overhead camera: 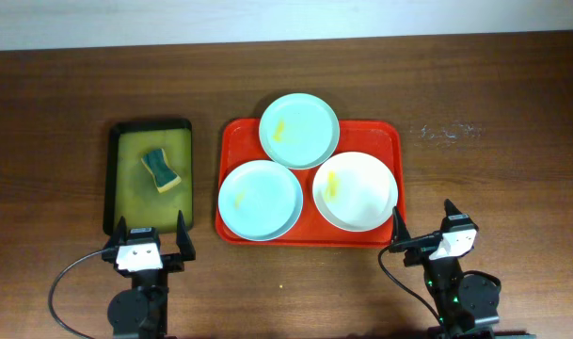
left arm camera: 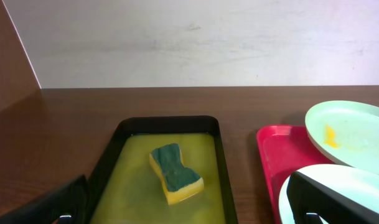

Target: Clean dirty plates on tray and stack at the side

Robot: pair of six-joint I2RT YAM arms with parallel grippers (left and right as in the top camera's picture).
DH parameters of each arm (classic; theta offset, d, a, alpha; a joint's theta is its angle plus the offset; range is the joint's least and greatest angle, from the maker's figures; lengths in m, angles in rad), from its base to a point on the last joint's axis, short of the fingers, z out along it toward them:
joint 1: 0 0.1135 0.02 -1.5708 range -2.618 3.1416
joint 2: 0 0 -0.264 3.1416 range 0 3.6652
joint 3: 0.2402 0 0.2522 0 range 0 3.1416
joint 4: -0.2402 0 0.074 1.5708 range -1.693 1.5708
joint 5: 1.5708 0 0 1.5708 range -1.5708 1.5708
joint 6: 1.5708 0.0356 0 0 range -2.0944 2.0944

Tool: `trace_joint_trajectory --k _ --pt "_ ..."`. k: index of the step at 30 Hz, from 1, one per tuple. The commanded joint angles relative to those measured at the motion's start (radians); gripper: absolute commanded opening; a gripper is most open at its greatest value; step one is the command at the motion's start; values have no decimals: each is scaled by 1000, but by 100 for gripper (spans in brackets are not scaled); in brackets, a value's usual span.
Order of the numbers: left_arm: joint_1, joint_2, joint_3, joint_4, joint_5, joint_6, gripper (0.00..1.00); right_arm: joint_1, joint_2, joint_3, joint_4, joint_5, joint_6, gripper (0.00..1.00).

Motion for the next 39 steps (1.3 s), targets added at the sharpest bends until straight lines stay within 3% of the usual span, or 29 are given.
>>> trace_joint_trajectory --k 1,20,21,23,25,28,30,32,34,36,39 --pt "4 -1 -4 -3 0 -7 99 8 -1 -5 -5 5 2 99" --pt "4 -1 -4 0 11 -16 99 8 -1 -5 -5 5 2 99" --pt "3 -1 -3 11 108 -69 99 8 -1 -5 -5 5 2 99" --pt "3 -1 -3 29 502 -238 99 8 -1 -5 -5 5 2 99" --pt "3 -1 -3 97 789 -344 99 8 -1 -5 -5 4 2 99" --pt "3 -1 -3 300 904 -410 99 8 -1 -5 -5 5 2 99" --pt "3 -1 -2 550 910 -453 99 8 -1 -5 -5 5 2 99" --pt "3 -1 22 670 869 -453 99 8 -1 -5 -5 5 2 99" --pt "4 5 106 612 784 -446 99 8 -1 -5 -5 5 2 99" --pt "4 39 227 463 748 -359 99 8 -1 -5 -5 5 2 99" --pt "4 186 509 -57 568 -254 99 8 -1 -5 -5 5 2 99"
